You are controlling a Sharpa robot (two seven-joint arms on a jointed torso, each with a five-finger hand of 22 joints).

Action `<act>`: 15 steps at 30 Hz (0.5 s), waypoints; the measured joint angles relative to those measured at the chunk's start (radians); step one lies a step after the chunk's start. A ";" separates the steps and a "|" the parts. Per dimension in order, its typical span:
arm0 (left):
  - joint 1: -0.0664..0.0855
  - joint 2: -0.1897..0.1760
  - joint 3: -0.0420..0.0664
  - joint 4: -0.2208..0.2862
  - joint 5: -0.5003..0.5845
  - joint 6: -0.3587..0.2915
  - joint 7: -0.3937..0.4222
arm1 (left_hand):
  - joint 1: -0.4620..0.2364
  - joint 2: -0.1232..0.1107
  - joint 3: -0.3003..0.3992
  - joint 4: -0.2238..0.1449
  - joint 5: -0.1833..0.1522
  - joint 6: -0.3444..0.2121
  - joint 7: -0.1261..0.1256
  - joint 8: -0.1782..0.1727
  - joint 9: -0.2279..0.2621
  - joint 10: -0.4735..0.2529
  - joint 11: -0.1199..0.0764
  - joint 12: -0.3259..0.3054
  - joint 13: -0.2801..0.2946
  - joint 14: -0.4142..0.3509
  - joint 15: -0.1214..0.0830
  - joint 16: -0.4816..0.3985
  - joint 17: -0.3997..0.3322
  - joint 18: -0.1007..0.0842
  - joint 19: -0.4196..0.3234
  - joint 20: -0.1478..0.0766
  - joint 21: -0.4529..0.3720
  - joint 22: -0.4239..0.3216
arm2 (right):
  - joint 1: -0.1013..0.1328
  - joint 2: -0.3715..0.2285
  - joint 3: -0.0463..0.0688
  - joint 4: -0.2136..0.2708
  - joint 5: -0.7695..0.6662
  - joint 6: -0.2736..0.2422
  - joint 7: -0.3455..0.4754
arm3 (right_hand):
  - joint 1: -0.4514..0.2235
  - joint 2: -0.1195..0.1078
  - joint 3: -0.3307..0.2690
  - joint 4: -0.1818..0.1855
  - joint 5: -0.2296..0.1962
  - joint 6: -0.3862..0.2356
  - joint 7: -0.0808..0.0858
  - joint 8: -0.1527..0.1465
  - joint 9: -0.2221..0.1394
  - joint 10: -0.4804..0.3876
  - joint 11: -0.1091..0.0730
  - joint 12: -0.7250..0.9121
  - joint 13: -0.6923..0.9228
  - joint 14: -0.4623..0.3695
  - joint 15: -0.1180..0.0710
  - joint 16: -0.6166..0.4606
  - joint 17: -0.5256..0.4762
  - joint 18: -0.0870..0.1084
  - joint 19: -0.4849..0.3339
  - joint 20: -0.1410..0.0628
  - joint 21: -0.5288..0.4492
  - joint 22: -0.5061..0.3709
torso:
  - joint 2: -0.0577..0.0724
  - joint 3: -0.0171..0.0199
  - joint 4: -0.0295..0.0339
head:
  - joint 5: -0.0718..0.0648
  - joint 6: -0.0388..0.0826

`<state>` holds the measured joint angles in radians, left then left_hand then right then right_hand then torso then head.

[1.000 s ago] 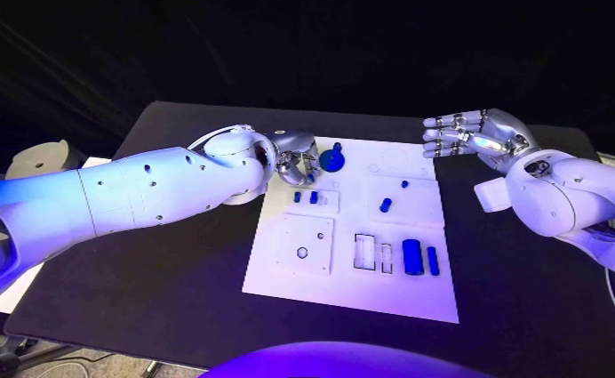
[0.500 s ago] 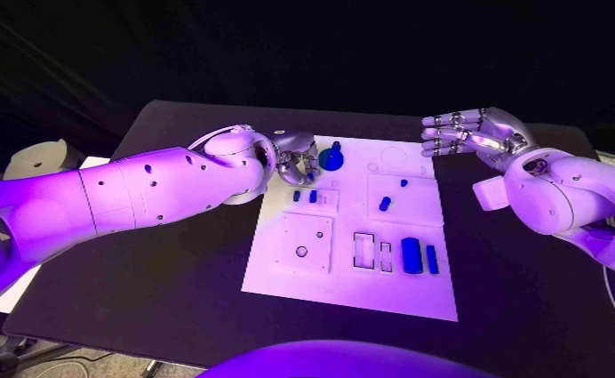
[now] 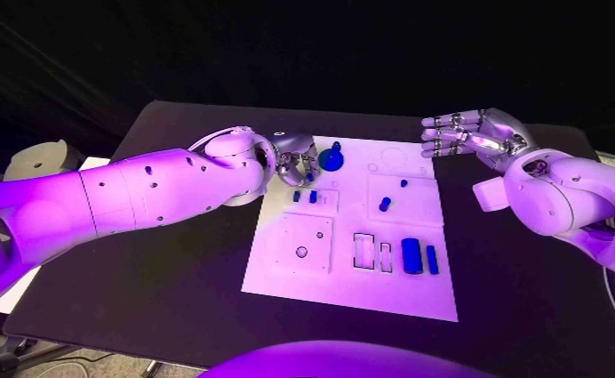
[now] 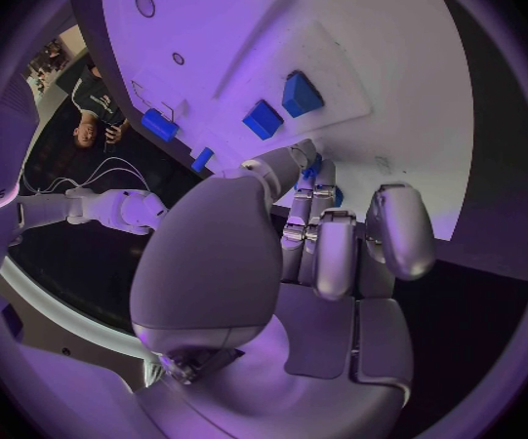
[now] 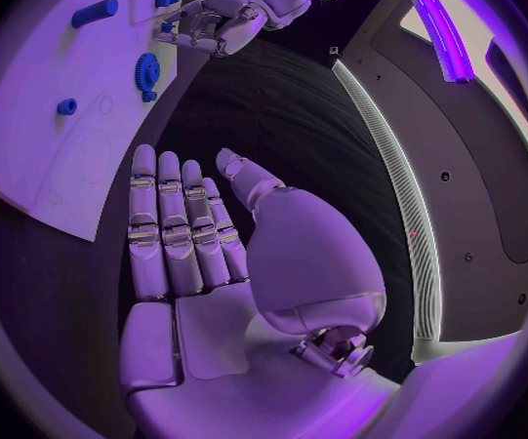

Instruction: Assemble the parts on the task board

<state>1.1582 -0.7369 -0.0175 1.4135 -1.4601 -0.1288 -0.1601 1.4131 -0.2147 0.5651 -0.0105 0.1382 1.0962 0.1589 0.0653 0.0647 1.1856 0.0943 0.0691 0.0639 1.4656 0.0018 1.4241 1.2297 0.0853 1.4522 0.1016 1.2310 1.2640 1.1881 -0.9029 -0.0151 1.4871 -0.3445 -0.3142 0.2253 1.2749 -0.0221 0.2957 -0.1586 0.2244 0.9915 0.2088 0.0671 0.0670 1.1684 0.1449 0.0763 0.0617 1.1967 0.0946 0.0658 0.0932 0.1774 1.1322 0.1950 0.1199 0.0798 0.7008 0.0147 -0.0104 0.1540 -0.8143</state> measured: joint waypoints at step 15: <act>-0.002 -0.001 0.000 -0.002 0.003 0.004 -0.013 | -0.014 -0.014 -0.012 0.012 0.000 -0.048 0.005 0.000 -0.001 -0.051 0.009 -0.006 0.001 0.000 0.007 -0.012 -0.020 0.000 -0.016 0.009 -0.055 -0.049 | 0.000 0.000 0.000 -0.001 0.000 0.000 0.000 | 0.000 0.000 0.000 0.000 0.000 0.000 0.000 0.000 0.000 0.000 0.000 0.000 0.000 0.000 0.000 0.000 0.000 0.000 0.000 0.000 0.000 0.000 | 0.000 -0.0001 0.0000 | -0.001 0.000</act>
<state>1.1566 -0.7381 -0.0180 1.4116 -1.4568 -0.1247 -0.1728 1.3992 -0.2288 0.5530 0.0016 0.1382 1.0482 0.1642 0.0653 0.0637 1.1345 0.1034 0.0634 0.0650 1.4658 0.0089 1.4126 1.2095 0.0852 1.4360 0.1104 1.1760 1.2154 1.1877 -0.9026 -0.0151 1.4860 -0.3445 -0.3139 0.2253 1.2751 -0.0223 0.2956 -0.1587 0.2244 0.9914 0.2088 0.0671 0.0670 1.1684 0.1449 0.0763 0.0617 1.1967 0.0947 0.0658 0.0933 0.1773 1.1322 0.1950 0.1199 0.0799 0.7008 0.0146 -0.0104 0.1526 -0.8140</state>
